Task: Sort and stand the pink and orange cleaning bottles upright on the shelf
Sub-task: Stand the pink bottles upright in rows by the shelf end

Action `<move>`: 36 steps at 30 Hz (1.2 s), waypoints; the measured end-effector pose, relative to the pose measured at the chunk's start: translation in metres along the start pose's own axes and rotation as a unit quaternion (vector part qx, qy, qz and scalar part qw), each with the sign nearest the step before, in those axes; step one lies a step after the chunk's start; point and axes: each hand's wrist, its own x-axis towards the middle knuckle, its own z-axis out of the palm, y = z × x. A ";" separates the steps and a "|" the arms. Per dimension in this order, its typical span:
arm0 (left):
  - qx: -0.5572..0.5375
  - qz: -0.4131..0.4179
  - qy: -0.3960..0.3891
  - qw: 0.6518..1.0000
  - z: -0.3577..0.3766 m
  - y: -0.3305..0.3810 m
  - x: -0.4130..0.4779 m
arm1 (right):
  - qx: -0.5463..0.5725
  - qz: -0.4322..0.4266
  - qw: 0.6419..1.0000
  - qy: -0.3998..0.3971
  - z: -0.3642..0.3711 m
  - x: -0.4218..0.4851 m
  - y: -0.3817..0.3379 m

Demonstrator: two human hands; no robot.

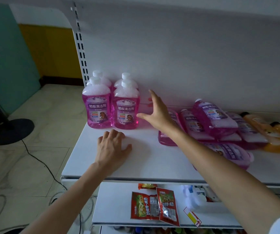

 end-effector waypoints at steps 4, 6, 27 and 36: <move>-0.143 -0.034 -0.023 0.989 -0.007 0.015 0.013 | -0.067 0.032 0.995 0.069 -0.041 0.001 0.031; -0.239 -0.035 -0.040 0.970 -0.007 0.031 0.017 | -0.108 0.075 0.990 0.041 -0.057 0.000 0.041; -0.368 -0.030 -0.044 0.928 0.022 0.094 0.022 | 0.063 0.148 0.987 -0.009 -0.071 -0.020 0.064; -0.490 -0.018 -0.022 0.871 0.033 0.091 0.026 | 0.209 0.181 0.961 0.027 -0.066 -0.019 0.062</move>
